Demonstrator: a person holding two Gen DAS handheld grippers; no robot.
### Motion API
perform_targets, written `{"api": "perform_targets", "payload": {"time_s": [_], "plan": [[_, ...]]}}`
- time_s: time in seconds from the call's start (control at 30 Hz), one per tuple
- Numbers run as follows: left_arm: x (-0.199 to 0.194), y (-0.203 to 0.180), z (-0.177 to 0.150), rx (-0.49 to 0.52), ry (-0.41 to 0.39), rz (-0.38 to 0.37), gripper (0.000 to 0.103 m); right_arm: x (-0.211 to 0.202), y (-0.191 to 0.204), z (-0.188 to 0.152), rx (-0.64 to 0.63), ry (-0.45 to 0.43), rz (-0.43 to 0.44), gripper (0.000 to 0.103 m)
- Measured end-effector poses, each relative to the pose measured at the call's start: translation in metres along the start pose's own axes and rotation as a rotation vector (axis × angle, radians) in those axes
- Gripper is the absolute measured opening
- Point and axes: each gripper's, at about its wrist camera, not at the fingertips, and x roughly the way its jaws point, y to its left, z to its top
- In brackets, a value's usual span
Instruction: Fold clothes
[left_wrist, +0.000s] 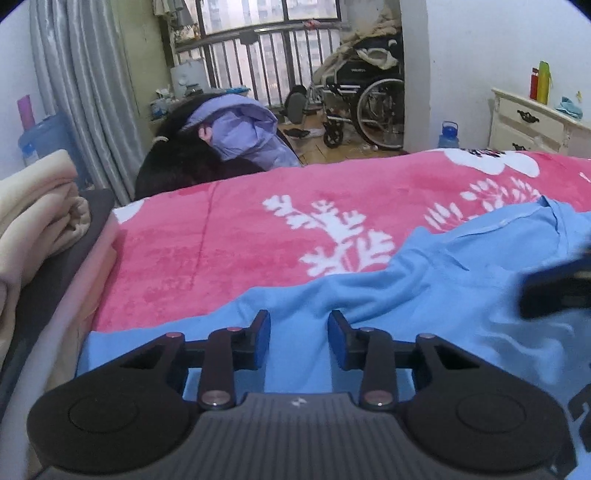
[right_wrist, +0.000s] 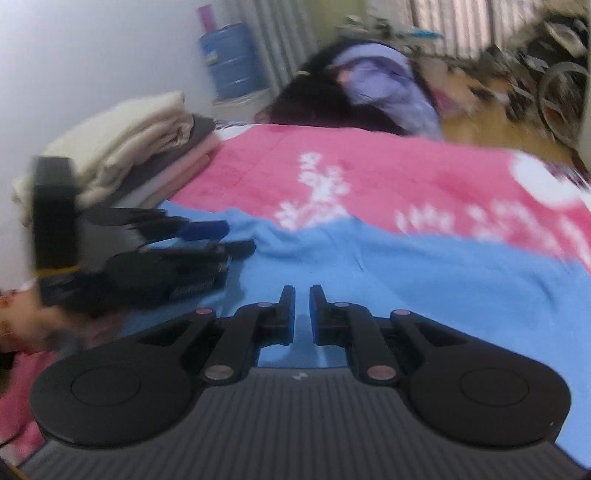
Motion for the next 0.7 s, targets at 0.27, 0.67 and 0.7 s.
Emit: {"api": "perform_targets", "payload": {"time_s": [0.27, 0.67, 0.7], "plan": [[-0.001, 0.015, -0.003, -0.064, -0.010, -0.026, 0.044, 0.035, -0.039, 0.019, 0.094, -0.060, -0.068, 0.000], [0.015, 0.038, 0.004, -0.125, 0.009, 0.024, 0.045, 0.055, -0.049, 0.028, 0.167, -0.053, 0.029, 0.000], [0.017, 0.037, 0.004, -0.122, 0.003, 0.035, 0.046, 0.052, -0.057, 0.031, 0.218, -0.096, 0.006, 0.000]]}}
